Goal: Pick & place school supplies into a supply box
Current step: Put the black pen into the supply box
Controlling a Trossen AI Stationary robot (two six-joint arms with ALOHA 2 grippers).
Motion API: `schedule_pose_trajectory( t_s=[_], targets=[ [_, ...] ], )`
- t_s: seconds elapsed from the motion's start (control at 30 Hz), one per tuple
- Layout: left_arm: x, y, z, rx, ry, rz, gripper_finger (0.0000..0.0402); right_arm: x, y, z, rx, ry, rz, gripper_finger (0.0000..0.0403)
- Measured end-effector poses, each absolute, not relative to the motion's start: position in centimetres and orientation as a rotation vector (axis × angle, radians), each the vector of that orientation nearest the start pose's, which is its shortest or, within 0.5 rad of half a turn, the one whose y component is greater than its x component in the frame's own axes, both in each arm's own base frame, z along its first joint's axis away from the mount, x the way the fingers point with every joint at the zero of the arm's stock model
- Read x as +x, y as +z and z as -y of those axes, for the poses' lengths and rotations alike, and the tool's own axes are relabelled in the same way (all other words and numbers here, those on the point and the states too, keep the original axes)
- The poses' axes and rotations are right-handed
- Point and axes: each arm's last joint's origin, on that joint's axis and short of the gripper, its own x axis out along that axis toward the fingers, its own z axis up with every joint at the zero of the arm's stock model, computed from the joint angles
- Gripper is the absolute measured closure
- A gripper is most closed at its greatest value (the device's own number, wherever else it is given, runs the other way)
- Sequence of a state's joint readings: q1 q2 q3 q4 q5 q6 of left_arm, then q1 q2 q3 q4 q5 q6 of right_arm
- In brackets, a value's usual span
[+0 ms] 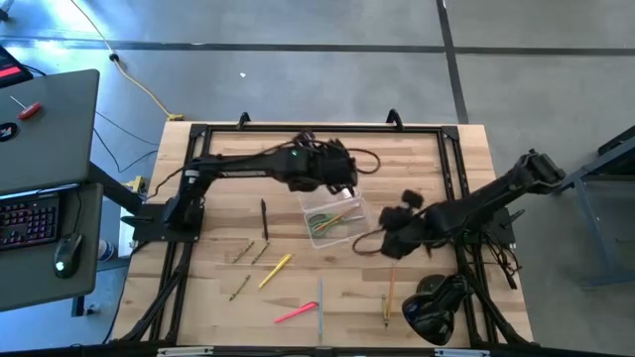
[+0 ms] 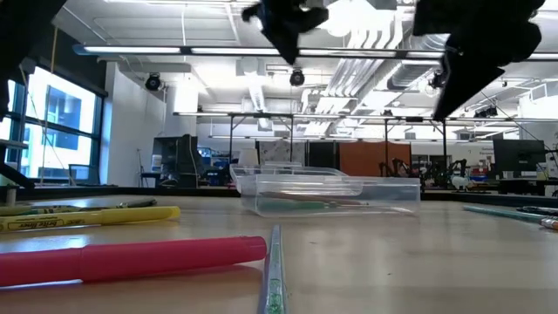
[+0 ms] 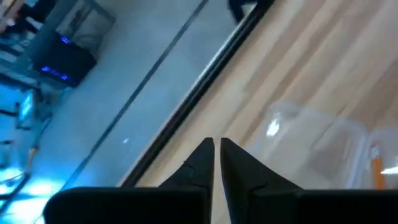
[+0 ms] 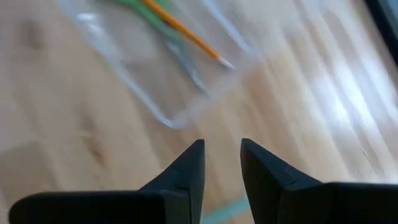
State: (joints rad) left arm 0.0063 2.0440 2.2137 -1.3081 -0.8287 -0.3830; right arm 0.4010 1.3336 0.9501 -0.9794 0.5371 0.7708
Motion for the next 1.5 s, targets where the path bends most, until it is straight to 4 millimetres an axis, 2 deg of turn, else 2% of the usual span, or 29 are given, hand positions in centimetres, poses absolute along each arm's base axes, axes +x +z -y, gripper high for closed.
schedule_pose_trajectory(
  t_s=[0.13,0.23,0.37,0.47,0.63,0.83,0.93,1.23,1.5],
  targets=[
    [38.9,39.5,-2.4,0.126,0.962,-0.852,0.037,19.7,24.0,-6.2,0.253,-0.66,-1.156,0.0321],
    [37.6,41.5,-2.5,0.083,0.974,-0.774,0.0376,18.8,23.9,-6.1,0.406,-0.706,-1.281,0.0321],
    [36.1,42.7,-2.4,0.061,0.967,-0.765,0.0367,17.8,23.3,-6.7,0.484,-0.73,-1.503,0.0321],
    [35.8,42.8,-2.4,0.057,0.957,-0.774,0.0343,17.3,23.2,-7.0,0.512,-0.738,-1.595,0.0321],
    [35.4,42.6,-2.3,0.07,0.938,-0.83,0.0296,17.1,23.0,-7.1,0.572,-0.761,-1.616,0.032],
    [34.8,42.2,-2.3,0.052,0.927,-0.902,0.0257,15.7,19.5,-6.7,0.604,-0.812,-1.708,0.032],
    [34.7,42.3,-2.2,0.046,0.922,-0.899,0.0253,14.9,17.6,-6.5,0.646,-0.812,-1.749,0.032],
    [34.7,42.3,-2.2,0.058,0.908,-0.911,0.0252,16.3,18.3,-7.1,0.707,-0.69,-1.64,0.032],
    [34.7,42.3,-2.2,0.06,0.91,-0.91,0.0252,15.5,15.4,-6.7,0.76,-0.741,-1.607,0.032]
  ],
)
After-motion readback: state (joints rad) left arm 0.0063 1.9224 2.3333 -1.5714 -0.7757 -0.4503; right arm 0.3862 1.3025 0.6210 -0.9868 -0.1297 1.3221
